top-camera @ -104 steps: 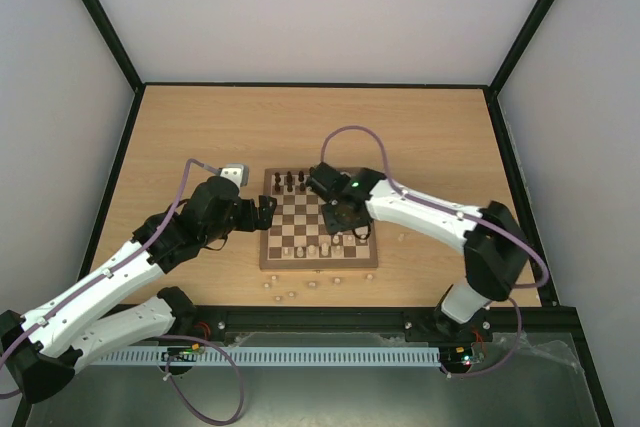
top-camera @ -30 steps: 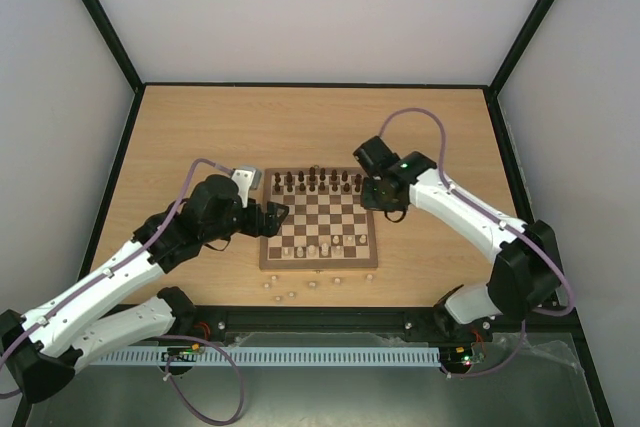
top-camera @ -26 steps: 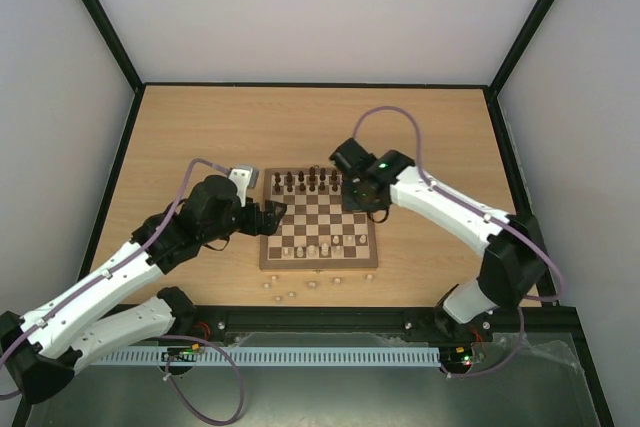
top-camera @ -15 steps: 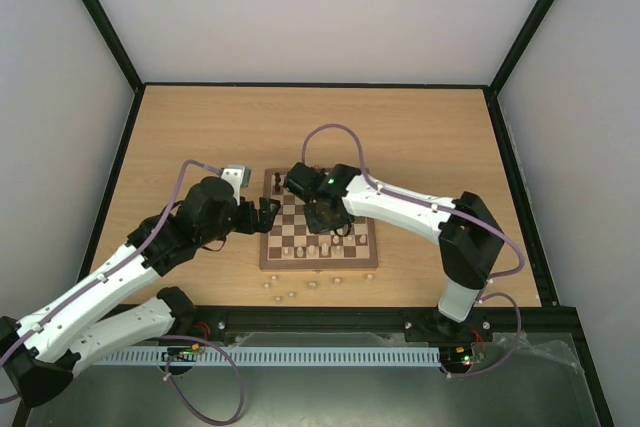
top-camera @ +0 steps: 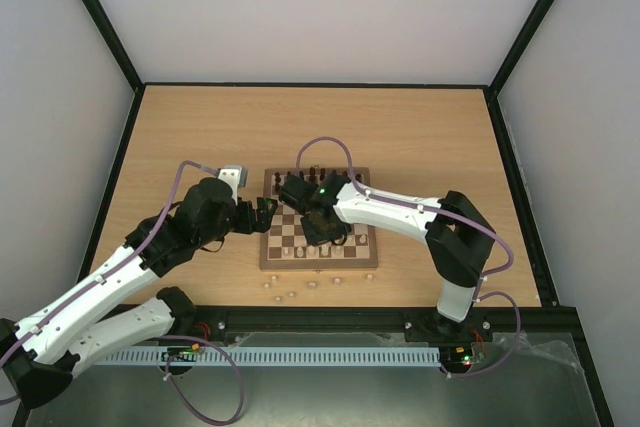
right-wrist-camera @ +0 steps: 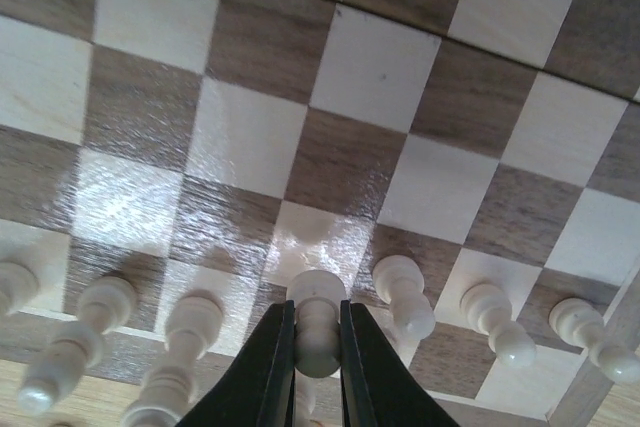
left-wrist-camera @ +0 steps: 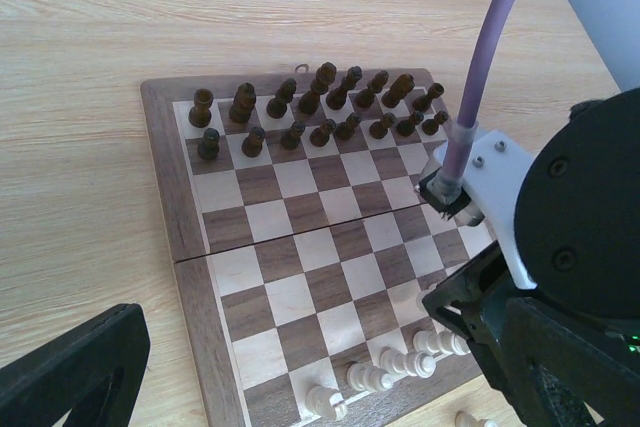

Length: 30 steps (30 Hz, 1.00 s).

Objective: Set up the chess pieces on the board
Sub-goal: Place the chess piece on the chessboard.

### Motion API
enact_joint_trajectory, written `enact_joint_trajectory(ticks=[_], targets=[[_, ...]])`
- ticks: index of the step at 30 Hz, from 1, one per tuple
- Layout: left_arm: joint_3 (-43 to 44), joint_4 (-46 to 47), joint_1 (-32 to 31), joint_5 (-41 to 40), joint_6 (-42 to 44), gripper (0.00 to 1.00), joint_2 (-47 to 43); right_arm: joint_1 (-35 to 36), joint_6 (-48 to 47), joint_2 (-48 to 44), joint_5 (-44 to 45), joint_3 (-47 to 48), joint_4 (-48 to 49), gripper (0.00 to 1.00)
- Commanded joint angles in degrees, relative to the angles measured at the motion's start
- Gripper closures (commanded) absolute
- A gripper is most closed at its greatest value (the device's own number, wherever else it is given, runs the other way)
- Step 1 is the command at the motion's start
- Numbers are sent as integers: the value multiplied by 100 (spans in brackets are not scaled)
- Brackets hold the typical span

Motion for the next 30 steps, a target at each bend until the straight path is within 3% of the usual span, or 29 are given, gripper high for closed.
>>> enact_joint_trajectory(ticks=[1, 27, 30], targets=[[108, -53, 29, -62, 8, 1, -50, 37, 76, 43, -121, -264, -125, 91], [89, -41, 33, -59, 11, 1, -68, 41, -22, 291, 63, -136, 26, 88], [90, -40, 29, -59, 7, 1, -76, 38, -25, 291, 71, -125, 37, 84]])
